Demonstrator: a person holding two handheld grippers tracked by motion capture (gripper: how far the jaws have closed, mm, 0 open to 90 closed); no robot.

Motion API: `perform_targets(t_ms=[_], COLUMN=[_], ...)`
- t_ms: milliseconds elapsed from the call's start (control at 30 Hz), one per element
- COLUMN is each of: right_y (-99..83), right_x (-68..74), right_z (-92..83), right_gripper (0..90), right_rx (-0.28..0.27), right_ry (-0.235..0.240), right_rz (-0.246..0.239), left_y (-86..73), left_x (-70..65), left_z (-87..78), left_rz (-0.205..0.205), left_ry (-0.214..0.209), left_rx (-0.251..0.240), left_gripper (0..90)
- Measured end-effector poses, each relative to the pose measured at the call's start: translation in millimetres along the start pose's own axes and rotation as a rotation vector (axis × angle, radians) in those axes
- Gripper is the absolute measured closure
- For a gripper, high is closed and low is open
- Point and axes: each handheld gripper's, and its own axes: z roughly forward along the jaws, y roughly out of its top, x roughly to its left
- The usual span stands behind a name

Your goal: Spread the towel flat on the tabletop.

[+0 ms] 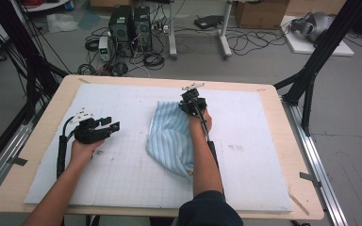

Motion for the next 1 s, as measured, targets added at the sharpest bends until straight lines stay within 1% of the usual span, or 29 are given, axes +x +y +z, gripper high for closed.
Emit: perform_targets(t_ms=[67,133,167,200,267,333,400,467,500,567,633,667,700,733,800,833,867,900,933,967,1000], right_y=[-1.7,-3.6,-4.5,-5.4,-7.5,-11.2,-16.6,-24.2,-28.6,-37.8,-47.7,-57.4,-57.4,-62.9,-74.4,-79.4,-84.3,-89.4,-97.4,-97.4,-99.5], right_x=[2.0,5.0,5.5,6.4,8.3,10.6,13.5,17.3,19.7,25.0,30.0,34.6,34.6,36.7,40.8,43.7,46.6,49.9,55.1,55.1,57.6], right_z=[0.2,-4.6,-7.9,-11.4,-20.7,-34.2,-49.1,-62.5,-68.1,-76.4,-83.4,-90.1,-90.1,-93.0,-97.7,-98.9,-99.6,-100.4,-100.4,-100.4,-100.4], right_gripper=[68.8,63.0,59.6,54.8,50.7,46.5,44.5,42.4,42.0,41.3,40.8,39.3,39.3,38.8,37.2,34.7,34.5,34.5,34.3,34.3,34.2], right_rx=[0.013,0.003,-0.007,-0.011,-0.01,-0.03,-0.056,-0.073,-0.075,-0.073,-0.068,-0.063,-0.063,-0.063,-0.06,-0.042,-0.024,-0.019,-0.01,-0.01,0.0], right_ry=[0.03,0.047,0.067,0.088,0.109,0.141,0.183,0.213,0.226,0.238,0.253,0.261,0.261,0.27,0.309,0.319,0.328,0.343,0.374,0.374,0.385], right_rz=[0.001,-0.013,-0.011,-0.005,-0.024,-0.036,-0.046,-0.067,-0.076,-0.109,-0.124,-0.146,-0.146,-0.151,-0.158,-0.166,-0.181,-0.188,-0.212,-0.212,-0.219], left_y=[-0.1,-0.4,-0.4,-0.4,-0.2,-0.1,-0.2,-0.3,-0.3,0.2,0.4,0.5,0.6,0.6,0.5,0.4,0.2,0.2,0.0,0.1,0.1], left_x=[0.2,-0.4,-0.9,-1.5,-2.4,-2.5,-2.1,-2.2,-2.4,-2.5,-2.5,-2.3,-1.9,-1.5,-0.6,-0.5,-0.8,-1.0,-1.8,-2.1,-2.4], left_z=[-0.2,0.3,0.5,0.7,1.0,0.9,0.9,1.2,1.2,0.9,0.3,0.1,-0.2,-0.3,-0.7,-0.5,-0.2,0.1,0.4,0.6,0.9], left_rz=[0.002,0.004,0.006,0.01,0.012,0.013,0.013,0.013,0.013,0.017,0.016,0.015,0.014,0.013,0.011,0.011,0.011,0.014,0.014,0.016,0.018], left_ry=[0.0,-0.002,-0.005,-0.005,-0.005,-0.005,-0.003,-0.003,-0.002,0.0,0.002,0.002,0.003,0.005,0.005,0.003,0.006,0.003,0.003,0.003,0.003], left_rx=[0.0,0.003,0.007,0.007,0.006,0.005,0.006,0.006,0.005,0.004,0.001,0.001,-0.001,-0.004,-0.002,0.0,0.0,0.003,0.002,0.003,0.004], left_gripper=[47.3,47.3,47.3,47.3,47.2,47.3,47.3,47.3,47.3,47.3,47.3,47.3,47.3,47.3,47.3,47.3,47.2,47.3,47.3,47.3,47.3])
